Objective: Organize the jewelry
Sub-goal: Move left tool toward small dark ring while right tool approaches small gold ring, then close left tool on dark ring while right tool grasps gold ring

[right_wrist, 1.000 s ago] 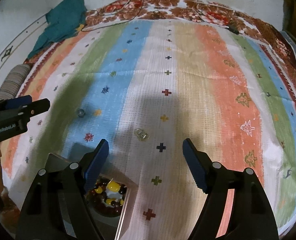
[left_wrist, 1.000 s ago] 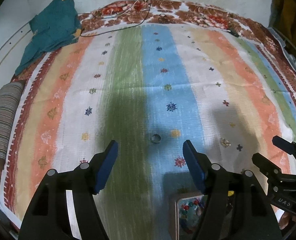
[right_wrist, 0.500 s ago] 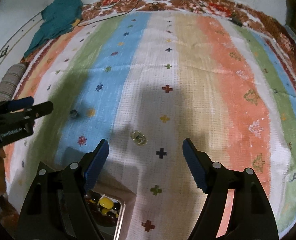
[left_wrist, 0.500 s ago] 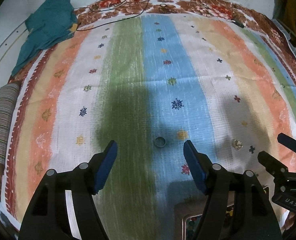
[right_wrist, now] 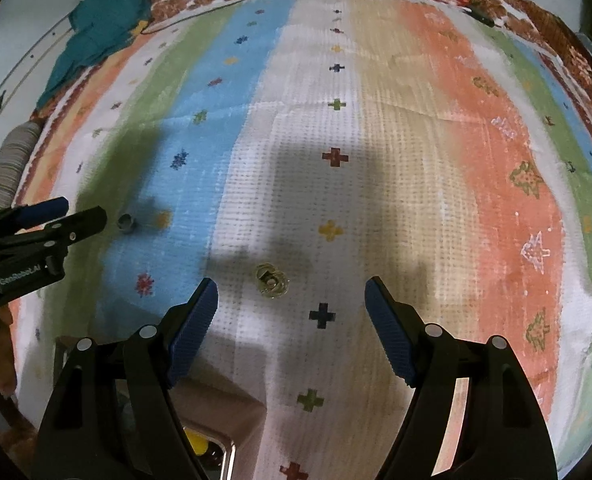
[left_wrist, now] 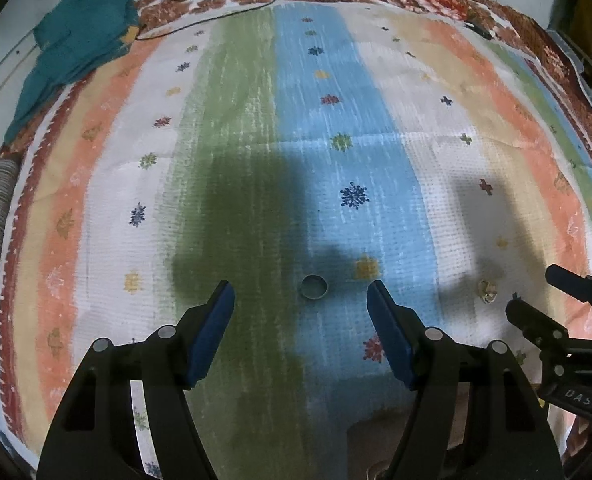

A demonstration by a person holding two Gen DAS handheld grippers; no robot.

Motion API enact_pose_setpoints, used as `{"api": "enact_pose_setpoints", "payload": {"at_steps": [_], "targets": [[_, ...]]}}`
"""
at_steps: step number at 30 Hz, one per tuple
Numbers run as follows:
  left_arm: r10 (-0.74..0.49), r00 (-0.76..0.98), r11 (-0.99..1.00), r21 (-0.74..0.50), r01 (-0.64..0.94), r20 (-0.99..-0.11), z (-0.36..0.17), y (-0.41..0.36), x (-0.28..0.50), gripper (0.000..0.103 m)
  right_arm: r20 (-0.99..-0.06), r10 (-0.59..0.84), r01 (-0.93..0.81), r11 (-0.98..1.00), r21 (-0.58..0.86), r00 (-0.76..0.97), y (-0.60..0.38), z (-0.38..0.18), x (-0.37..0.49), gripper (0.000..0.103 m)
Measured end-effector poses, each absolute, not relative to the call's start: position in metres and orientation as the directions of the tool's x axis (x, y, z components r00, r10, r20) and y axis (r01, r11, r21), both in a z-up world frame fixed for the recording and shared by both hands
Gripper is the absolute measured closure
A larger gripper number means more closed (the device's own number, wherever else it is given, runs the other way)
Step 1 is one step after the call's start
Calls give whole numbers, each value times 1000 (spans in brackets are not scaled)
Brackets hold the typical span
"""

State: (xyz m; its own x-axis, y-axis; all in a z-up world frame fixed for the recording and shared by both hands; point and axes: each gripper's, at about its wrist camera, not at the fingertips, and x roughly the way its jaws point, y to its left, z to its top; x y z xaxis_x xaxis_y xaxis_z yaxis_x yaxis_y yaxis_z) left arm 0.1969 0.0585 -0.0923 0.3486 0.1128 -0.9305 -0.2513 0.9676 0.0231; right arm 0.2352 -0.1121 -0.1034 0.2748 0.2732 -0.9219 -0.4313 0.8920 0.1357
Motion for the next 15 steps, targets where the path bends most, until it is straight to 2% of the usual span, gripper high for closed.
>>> {"api": "enact_pose_setpoints", "payload": {"at_steps": [7, 11, 15], "targets": [[108, 315, 972, 34, -232, -943, -109, 59, 210, 35, -934, 259, -450, 884, 127, 246, -104, -118, 243, 27], [101, 290, 975, 37, -221, -952, -120, 61, 217, 47, -940, 248, -459, 881, 118, 234, -102, -124, 244, 27], [88, 276, 976, 27, -217, -957, -124, 64, 222, 49, -945, 236, -465, 879, 109, 225, -100, -130, 246, 27]]}}
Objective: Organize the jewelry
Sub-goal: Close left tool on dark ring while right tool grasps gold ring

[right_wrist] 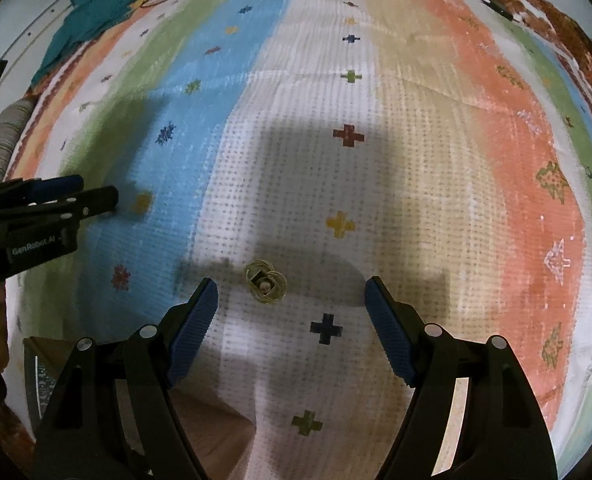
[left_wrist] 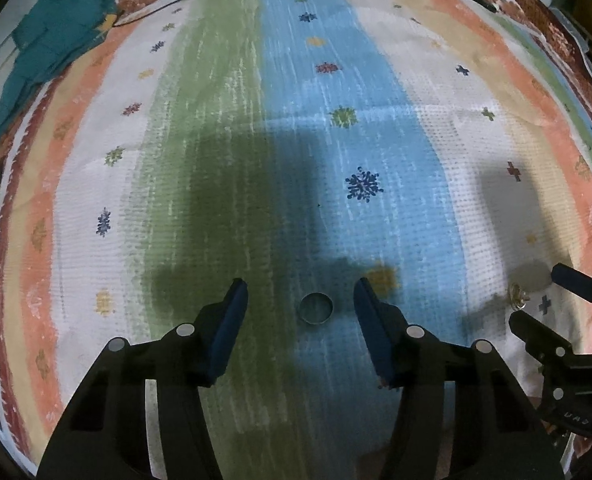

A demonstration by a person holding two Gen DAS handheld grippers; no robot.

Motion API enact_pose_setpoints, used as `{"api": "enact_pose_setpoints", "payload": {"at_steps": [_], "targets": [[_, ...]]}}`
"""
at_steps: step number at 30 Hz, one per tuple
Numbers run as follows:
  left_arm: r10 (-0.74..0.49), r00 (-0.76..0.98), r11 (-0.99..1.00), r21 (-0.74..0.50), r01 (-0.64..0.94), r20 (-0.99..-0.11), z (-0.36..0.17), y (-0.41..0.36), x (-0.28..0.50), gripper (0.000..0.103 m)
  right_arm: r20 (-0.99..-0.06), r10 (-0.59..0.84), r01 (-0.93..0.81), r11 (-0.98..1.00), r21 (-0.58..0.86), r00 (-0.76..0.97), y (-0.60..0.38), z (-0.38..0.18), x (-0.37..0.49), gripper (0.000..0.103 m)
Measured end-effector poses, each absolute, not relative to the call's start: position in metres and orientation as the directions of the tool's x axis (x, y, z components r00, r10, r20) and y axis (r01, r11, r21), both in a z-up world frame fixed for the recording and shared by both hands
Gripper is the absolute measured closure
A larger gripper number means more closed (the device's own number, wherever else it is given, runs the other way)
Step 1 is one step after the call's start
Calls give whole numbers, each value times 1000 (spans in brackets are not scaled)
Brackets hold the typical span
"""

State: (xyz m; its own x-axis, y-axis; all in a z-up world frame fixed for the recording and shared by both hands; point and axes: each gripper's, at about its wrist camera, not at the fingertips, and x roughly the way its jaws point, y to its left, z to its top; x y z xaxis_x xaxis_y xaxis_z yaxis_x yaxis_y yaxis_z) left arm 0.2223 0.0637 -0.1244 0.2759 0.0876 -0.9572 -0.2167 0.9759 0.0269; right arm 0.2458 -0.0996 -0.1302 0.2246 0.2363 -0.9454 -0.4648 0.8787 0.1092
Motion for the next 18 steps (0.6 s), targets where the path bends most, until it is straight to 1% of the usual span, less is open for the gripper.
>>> {"api": "enact_pose_setpoints", "payload": {"at_steps": [1, 2, 3, 4, 5, 7, 8, 10, 12, 13, 14, 16, 18], "targets": [[86, 275, 976, 26, -216, -958, -125, 64, 223, 49, -946, 230, -468, 878, 101, 226, -98, -131, 246, 27], [85, 274, 976, 26, -215, -958, -126, 64, 223, 53, -947, 224, -471, 877, 94, 228, -96, -133, 246, 27], [83, 269, 977, 25, -211, -960, -127, 64, 224, 56, -949, 215, -470, 879, 85, 232, -95, -134, 246, 30], [80, 262, 978, 24, -208, -962, -129, 65, 225, 65, -950, 204, -468, 881, 73, 235, -94, -134, 246, 32], [77, 252, 979, 25, -202, -965, -132, 65, 225, 70, -951, 197, -469, 881, 65, 238, -93, -135, 246, 33], [84, 249, 982, 37, -186, -965, -135, 62, 225, 70, -952, 192, -474, 879, 59, 238, -93, -135, 245, 36], [86, 250, 982, 40, -184, -964, -135, 62, 225, 71, -952, 193, -474, 878, 60, 237, -92, -135, 246, 39], [80, 254, 980, 30, -195, -964, -135, 64, 225, 72, -951, 190, -468, 882, 56, 244, -92, -133, 247, 53], [84, 256, 980, 33, -198, -963, -135, 64, 227, 79, -950, 195, -466, 883, 61, 244, -93, -133, 248, 56], [88, 257, 980, 37, -197, -962, -135, 64, 228, 80, -949, 197, -466, 882, 63, 245, -94, -133, 248, 61], [91, 258, 980, 40, -196, -962, -136, 64, 228, 84, -949, 200, -466, 882, 65, 246, -95, -133, 248, 64], [98, 260, 980, 48, -192, -961, -137, 63, 227, 85, -948, 210, -464, 883, 78, 240, -96, -133, 249, 77], [104, 263, 981, 55, -185, -959, -136, 60, 229, 85, -947, 221, -464, 881, 92, 232, -96, -132, 250, 83]]}}
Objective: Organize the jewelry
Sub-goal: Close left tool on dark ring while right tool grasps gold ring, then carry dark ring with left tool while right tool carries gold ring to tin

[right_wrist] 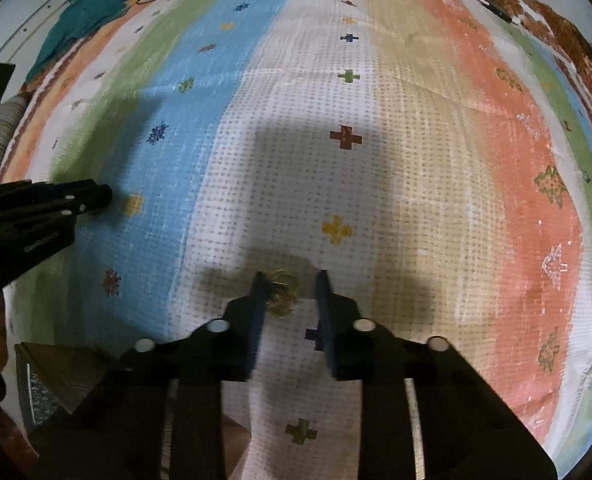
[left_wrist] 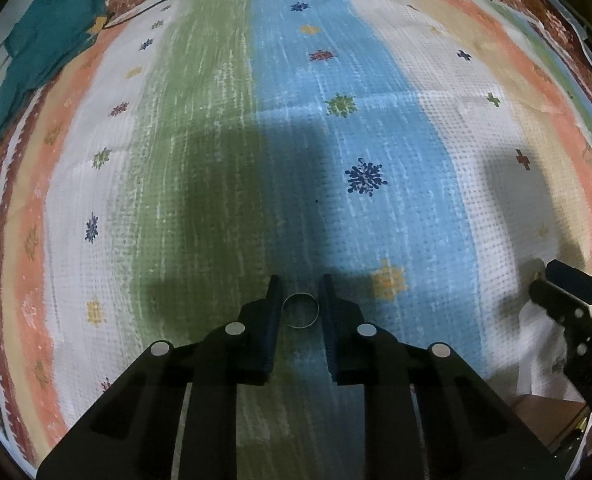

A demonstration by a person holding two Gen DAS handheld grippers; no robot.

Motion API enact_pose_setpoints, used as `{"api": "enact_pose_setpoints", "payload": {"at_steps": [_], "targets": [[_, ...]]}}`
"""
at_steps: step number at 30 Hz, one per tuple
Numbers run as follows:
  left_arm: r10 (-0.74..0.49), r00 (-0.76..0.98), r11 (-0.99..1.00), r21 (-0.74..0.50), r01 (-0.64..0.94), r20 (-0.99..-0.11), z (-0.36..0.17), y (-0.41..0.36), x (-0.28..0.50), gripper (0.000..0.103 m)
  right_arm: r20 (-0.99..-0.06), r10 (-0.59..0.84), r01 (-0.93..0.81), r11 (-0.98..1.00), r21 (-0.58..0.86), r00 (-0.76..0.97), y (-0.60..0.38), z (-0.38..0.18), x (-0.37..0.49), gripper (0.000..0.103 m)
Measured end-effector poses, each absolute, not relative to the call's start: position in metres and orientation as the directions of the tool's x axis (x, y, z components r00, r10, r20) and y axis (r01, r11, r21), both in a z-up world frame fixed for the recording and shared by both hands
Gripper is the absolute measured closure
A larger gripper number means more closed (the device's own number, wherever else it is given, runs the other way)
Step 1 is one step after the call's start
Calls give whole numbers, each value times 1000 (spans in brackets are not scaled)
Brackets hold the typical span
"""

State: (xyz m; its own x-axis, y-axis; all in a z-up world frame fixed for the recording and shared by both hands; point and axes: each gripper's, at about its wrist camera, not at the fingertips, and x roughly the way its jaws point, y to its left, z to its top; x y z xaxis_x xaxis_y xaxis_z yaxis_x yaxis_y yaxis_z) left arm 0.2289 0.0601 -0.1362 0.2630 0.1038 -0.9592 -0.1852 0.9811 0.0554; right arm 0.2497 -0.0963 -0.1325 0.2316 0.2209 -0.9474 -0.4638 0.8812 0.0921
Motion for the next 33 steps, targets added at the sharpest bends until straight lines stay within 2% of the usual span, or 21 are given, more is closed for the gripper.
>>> {"api": "enact_pose_setpoints", "payload": {"at_steps": [7, 33], "targets": [[102, 259, 981, 53, -189, -961, -133, 63, 229, 85, -945, 222, -467, 880, 89, 239, -97, -132, 247, 87], [110, 328, 985, 58, -165, -938, -102, 48, 205, 85, -915, 229, -385, 919, 90, 333, -124, -104, 242, 87]]}}
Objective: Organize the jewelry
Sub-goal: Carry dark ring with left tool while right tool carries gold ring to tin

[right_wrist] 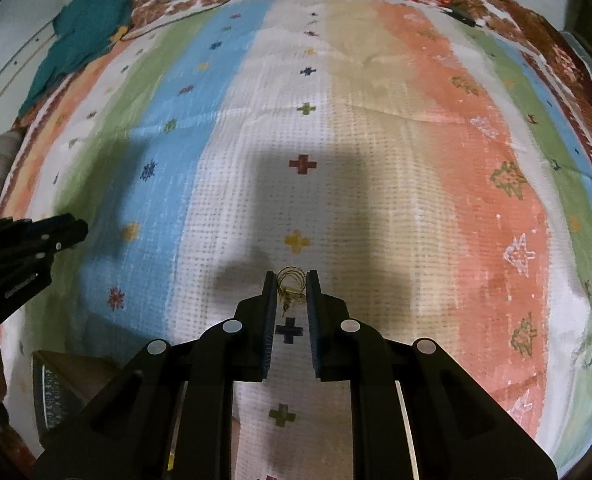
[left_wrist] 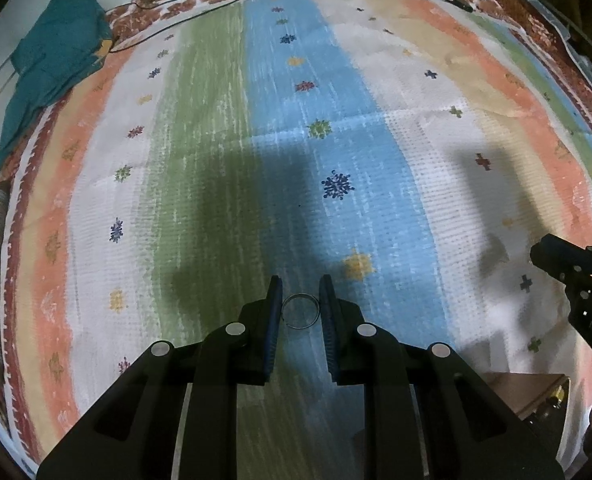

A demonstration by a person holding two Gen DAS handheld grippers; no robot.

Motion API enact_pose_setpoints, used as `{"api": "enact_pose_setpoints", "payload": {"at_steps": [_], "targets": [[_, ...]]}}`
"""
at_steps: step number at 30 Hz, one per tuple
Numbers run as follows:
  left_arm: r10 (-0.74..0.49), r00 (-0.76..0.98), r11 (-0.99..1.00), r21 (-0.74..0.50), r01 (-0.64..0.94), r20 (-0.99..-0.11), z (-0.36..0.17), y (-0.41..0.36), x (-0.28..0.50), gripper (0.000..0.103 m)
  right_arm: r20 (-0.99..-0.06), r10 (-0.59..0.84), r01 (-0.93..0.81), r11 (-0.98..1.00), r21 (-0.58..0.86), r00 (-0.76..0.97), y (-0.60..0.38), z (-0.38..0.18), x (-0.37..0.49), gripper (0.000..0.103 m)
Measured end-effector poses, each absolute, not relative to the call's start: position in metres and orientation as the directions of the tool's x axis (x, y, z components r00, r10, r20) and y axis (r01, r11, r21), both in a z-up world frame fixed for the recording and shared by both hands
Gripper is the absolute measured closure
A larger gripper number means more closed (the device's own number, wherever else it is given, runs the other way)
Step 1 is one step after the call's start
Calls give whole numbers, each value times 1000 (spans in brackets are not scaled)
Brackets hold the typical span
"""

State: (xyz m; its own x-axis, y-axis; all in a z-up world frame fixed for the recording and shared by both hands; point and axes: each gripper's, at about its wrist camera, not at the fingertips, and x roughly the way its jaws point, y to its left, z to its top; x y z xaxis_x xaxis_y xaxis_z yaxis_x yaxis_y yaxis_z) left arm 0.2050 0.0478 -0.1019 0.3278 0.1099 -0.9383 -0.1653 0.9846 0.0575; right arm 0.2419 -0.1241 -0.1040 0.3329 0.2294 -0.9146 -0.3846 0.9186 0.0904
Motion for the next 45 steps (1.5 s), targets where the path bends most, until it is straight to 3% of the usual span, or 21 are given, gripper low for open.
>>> {"api": "enact_pose_setpoints", "payload": {"at_steps": [28, 45], "targets": [[44, 536, 996, -8, -94, -843, -19, 2, 156, 85, -795, 298, -440, 897, 44, 528, -128, -29, 186, 87], [-13, 619, 999, -43, -34, -786, 18, -21, 106, 84, -760, 362, -499, 865, 57, 540, -128, -7, 144, 87]]}}
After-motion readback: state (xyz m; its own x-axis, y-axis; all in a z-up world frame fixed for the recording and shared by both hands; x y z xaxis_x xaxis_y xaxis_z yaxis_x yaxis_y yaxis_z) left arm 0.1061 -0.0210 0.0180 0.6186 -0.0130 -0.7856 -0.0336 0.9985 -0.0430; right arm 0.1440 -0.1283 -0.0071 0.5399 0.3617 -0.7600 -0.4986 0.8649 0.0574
